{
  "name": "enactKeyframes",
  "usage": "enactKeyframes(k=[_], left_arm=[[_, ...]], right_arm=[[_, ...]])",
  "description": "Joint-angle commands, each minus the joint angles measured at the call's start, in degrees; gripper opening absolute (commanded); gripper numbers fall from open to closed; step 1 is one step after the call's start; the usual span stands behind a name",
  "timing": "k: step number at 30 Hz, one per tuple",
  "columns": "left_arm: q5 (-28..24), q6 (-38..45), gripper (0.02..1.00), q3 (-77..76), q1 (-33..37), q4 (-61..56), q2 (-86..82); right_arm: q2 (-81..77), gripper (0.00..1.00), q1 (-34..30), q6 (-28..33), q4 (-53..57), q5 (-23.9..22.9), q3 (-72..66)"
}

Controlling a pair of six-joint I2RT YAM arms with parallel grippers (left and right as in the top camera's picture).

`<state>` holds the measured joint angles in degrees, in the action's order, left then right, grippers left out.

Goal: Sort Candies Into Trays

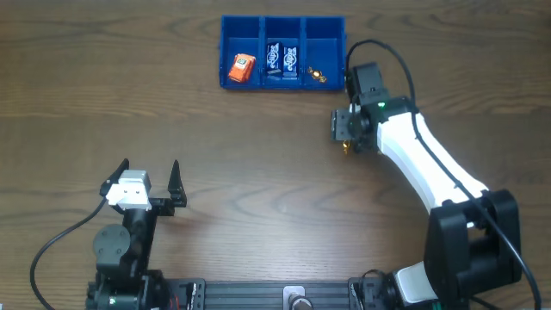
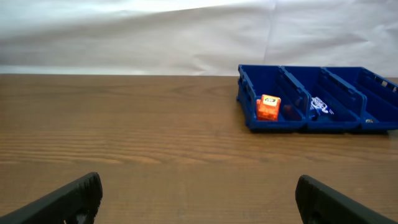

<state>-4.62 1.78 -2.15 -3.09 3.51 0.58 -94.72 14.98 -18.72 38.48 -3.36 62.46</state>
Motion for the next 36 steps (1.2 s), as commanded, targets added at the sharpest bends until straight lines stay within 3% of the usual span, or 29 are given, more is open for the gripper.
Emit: enactKeyframes(k=[1,19,28,33,36], left_arm=[[-0.79,0.61,0.998,1.79,0.24,0.68,-0.35],[-0.79,0.61,0.998,1.79,0.24,0.68,-0.35],[-0.79,0.61,0.998,1.79,0.24,0.68,-0.35],[-0.79,0.61,0.998,1.79,0.24,0.68,-0.35],[-0.79,0.61,0.996,1.79,0.24,0.68,-0.35]], right_arm=[[-4.48,0.691,0.61,-1.03,-1.42,1.57,-0.70],[-12.04,0.647,0.26,-2.49,-2.25,0.92,-0.72],[-12.04,0.268,0.26,-2.49,-2.49,0.46,-0.72],[-11.52,0.139,0.28,-2.51,-2.78,0.50,-0.61],[-3.72,0.117,1.27,-3.63,1.14,0.46,1.57]])
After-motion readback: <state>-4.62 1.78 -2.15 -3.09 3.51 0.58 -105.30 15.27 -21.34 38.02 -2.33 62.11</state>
